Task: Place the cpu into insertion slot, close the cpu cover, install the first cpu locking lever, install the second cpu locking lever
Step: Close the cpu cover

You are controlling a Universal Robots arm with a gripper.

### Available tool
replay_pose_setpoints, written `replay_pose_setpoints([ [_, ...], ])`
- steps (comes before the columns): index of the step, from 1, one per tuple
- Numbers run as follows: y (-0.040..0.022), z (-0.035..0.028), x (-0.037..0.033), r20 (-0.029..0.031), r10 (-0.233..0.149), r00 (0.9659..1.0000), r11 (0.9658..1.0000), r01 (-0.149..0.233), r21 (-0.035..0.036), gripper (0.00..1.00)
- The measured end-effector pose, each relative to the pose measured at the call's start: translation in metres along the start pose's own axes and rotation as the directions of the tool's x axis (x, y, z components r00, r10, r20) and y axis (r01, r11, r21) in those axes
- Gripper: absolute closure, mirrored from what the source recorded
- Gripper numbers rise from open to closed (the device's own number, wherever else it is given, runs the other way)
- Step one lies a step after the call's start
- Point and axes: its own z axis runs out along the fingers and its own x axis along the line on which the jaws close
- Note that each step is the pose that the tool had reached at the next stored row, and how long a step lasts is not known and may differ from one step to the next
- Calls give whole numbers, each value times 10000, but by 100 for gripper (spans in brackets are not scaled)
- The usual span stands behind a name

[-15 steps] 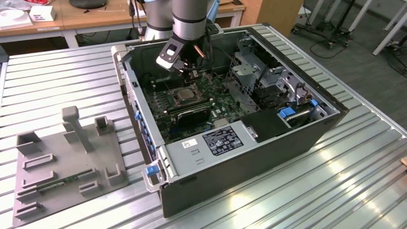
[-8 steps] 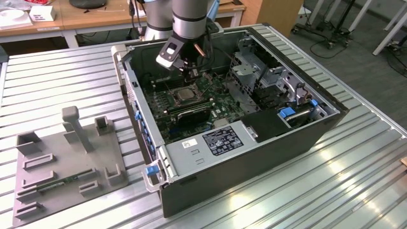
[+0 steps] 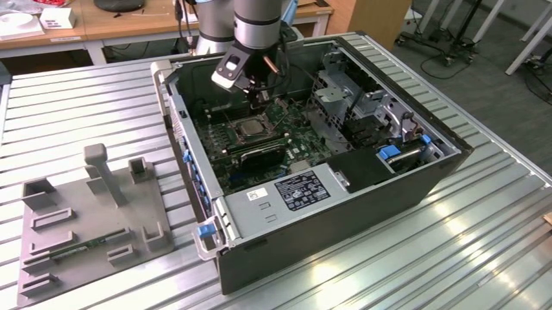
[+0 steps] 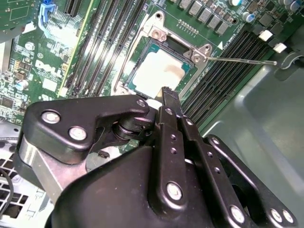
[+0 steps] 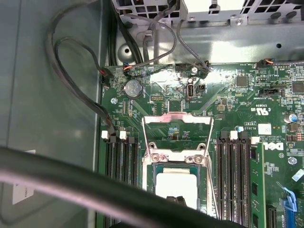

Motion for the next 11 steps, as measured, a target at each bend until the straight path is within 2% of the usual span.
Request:
replay_pose_setpoints([
  [11,5,-92,6,0,-1,10000,10000,1,0,90],
])
